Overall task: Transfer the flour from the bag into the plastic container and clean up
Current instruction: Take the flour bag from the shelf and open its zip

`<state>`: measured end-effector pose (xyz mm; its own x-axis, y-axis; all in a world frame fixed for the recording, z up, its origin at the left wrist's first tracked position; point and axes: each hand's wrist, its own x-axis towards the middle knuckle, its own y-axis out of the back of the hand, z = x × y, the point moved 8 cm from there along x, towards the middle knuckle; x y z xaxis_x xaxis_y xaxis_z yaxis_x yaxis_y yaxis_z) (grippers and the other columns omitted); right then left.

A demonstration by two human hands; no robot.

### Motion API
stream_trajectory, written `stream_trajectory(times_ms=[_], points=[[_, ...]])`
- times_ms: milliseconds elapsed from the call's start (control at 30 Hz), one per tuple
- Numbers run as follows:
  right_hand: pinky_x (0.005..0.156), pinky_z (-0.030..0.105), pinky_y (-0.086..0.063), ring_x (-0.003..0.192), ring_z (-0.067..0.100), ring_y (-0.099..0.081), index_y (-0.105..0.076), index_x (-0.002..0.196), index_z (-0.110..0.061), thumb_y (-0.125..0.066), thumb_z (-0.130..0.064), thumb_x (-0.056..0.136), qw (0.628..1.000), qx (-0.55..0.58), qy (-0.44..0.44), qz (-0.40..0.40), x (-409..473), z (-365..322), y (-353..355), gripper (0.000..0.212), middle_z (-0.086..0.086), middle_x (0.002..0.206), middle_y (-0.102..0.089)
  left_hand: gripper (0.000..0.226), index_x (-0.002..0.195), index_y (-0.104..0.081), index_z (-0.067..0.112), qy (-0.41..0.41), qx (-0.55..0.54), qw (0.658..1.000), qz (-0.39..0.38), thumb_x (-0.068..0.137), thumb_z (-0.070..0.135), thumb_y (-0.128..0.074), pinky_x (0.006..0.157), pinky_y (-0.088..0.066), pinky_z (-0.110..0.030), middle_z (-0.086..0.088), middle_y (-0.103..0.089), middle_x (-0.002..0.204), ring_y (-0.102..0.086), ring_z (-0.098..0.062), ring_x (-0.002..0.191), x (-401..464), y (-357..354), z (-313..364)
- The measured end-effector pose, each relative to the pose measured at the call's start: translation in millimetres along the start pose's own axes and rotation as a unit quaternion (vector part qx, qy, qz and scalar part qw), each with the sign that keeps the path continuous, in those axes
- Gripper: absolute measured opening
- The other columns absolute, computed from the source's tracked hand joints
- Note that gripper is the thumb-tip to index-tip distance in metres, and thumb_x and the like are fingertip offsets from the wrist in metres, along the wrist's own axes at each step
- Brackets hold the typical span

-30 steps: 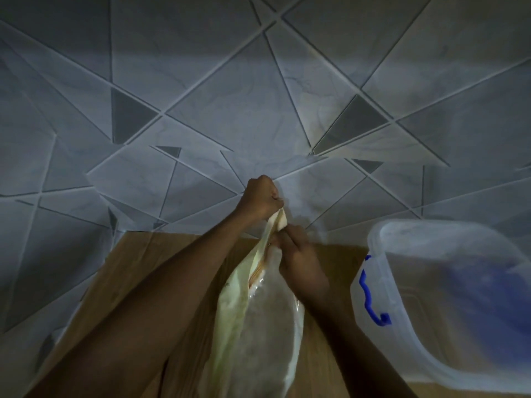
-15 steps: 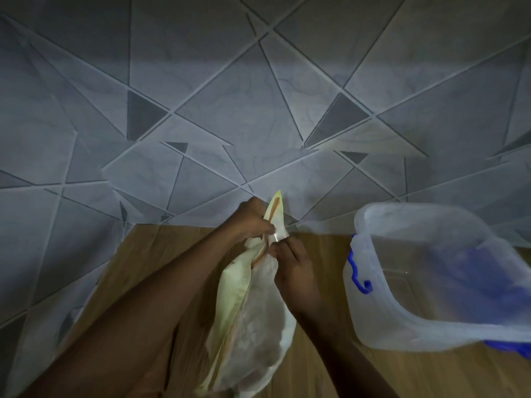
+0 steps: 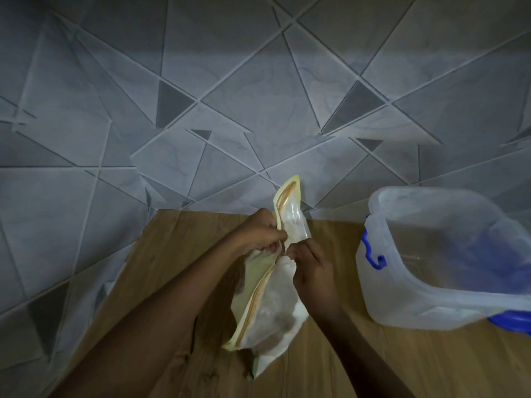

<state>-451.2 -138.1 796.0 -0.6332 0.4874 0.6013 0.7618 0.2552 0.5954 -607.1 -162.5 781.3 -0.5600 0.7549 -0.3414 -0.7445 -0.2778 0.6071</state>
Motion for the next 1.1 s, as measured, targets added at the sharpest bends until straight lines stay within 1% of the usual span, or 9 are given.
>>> stream_trajectory(times_ms=[167, 233, 333, 400, 467, 600, 700, 967, 1100], points=[[0.073, 0.021, -0.048, 0.083, 0.016, -0.06, -0.069, 0.093, -0.005, -0.043, 0.002, 0.087, 0.998, 0.015, 0.053, -0.041, -29.7, -41.3, -0.8, 0.028, 0.007, 0.093, -0.064, 0.021, 0.067, -0.062, 0.005, -0.032, 0.058, 0.991, 0.117, 0.075, 0.023, -0.07, 0.049, -0.04, -0.018, -0.002, -0.062, 0.056, -0.061, -0.016, 0.05, 6.1, 24.4, 11.5], [0.074, 0.019, -0.048, 0.083, 0.016, -0.06, -0.069, 0.092, -0.004, -0.049, 0.012, 0.084, 0.998, 0.024, 0.048, -0.029, -30.2, -38.0, 4.6, 0.027, 0.007, 0.092, -0.063, 0.025, 0.069, -0.059, 0.009, -0.032, 0.088, 0.99, 0.108, 0.073, 0.031, -0.071, 0.05, -0.04, -0.021, -0.001, -0.061, 0.061, -0.062, -0.019, 0.059, 2.0, 22.2, 13.6], [0.077, 0.015, -0.044, 0.081, 0.017, -0.061, -0.07, 0.089, -0.004, -0.061, 0.024, 0.075, 0.999, 0.032, 0.029, -0.02, -25.5, -30.3, 10.7, 0.032, 0.007, 0.091, -0.064, 0.034, 0.071, -0.065, 0.01, -0.004, 0.094, 0.995, 0.029, 0.068, 0.043, -0.074, 0.048, -0.045, -0.021, 0.0, -0.065, 0.054, -0.059, -0.014, 0.045, -18.5, 1.8, 2.1], [0.078, 0.015, -0.045, 0.081, 0.017, -0.061, -0.071, 0.089, -0.004, -0.064, 0.025, 0.073, 0.998, 0.038, 0.036, -0.028, -29.0, -36.1, 10.8, 0.034, 0.008, 0.09, -0.064, 0.023, 0.068, -0.06, 0.013, -0.008, 0.098, 0.995, -0.003, 0.073, 0.032, -0.072, 0.045, -0.043, -0.021, 0.0, -0.06, 0.051, -0.055, -0.012, 0.041, -36.0, -8.5, -4.7], [0.077, 0.017, -0.048, 0.081, 0.017, -0.061, -0.07, 0.088, -0.004, -0.062, 0.025, 0.072, 0.997, 0.047, 0.044, -0.033, -35.6, -45.9, 12.8, 0.034, 0.007, 0.089, -0.064, 0.024, 0.06, -0.051, 0.015, -0.02, 0.081, 0.996, 0.041, 0.077, 0.018, -0.069, 0.043, -0.039, -0.018, 0.002, -0.053, 0.051, -0.053, -0.008, 0.04, -46.6, -1.8, -6.2], [0.073, 0.026, -0.054, 0.083, 0.02, -0.064, -0.07, 0.093, -0.003, -0.048, -0.001, 0.088, 0.99, 0.098, 0.087, -0.045, -60.8, -83.3, 18.3, 0.023, 0.009, 0.092, -0.066, 0.033, 0.053, -0.043, 0.011, -0.033, 0.08, 0.989, 0.12, 0.077, 0.011, -0.066, 0.038, -0.029, -0.016, 0.003, -0.042, 0.046, -0.044, -0.005, 0.036, -52.7, 15.1, 0.1], [0.073, 0.028, -0.056, 0.083, 0.023, -0.066, -0.072, 0.096, -0.002, -0.035, -0.016, 0.104, 0.984, 0.136, 0.103, -0.049, -78.6, -96.7, 26.4, 0.04, 0.013, 0.093, -0.069, 0.04, 0.053, -0.039, 0.012, -0.029, 0.106, 0.985, 0.135, 0.081, 0.017, -0.069, 0.043, -0.028, -0.021, 0.001, -0.039, 0.05, -0.044, -0.011, 0.044, -53.2, 15.5, 2.9], [0.074, 0.03, -0.057, 0.083, 0.021, -0.067, -0.074, 0.096, -0.003, -0.05, -0.008, 0.091, 0.968, 0.188, 0.135, -0.097, -73.2, -98.9, 31.3, 0.025, 0.011, 0.093, -0.07, 0.042, 0.06, -0.05, 0.012, -0.035, 0.082, 0.978, 0.187, 0.085, 0.038, -0.073, 0.053, -0.031, -0.025, -0.003, -0.044, 0.055, -0.048, -0.013, 0.052, -74.2, 16.0, -7.0], [0.076, 0.025, -0.052, 0.083, 0.016, -0.064, -0.072, 0.093, -0.004, -0.062, 0.001, 0.092, 0.97, 0.212, 0.109, -0.049, -53.7, -73.9, 49.4, 0.012, 0.007, 0.089, -0.068, 0.045, 0.057, -0.048, 0.019, -0.012, 0.033, 0.985, 0.169, 0.082, 0.045, -0.074, 0.053, -0.036, -0.024, 0.007, -0.048, 0.05, -0.047, -0.005, 0.046, -106.1, 17.1, -18.8]])
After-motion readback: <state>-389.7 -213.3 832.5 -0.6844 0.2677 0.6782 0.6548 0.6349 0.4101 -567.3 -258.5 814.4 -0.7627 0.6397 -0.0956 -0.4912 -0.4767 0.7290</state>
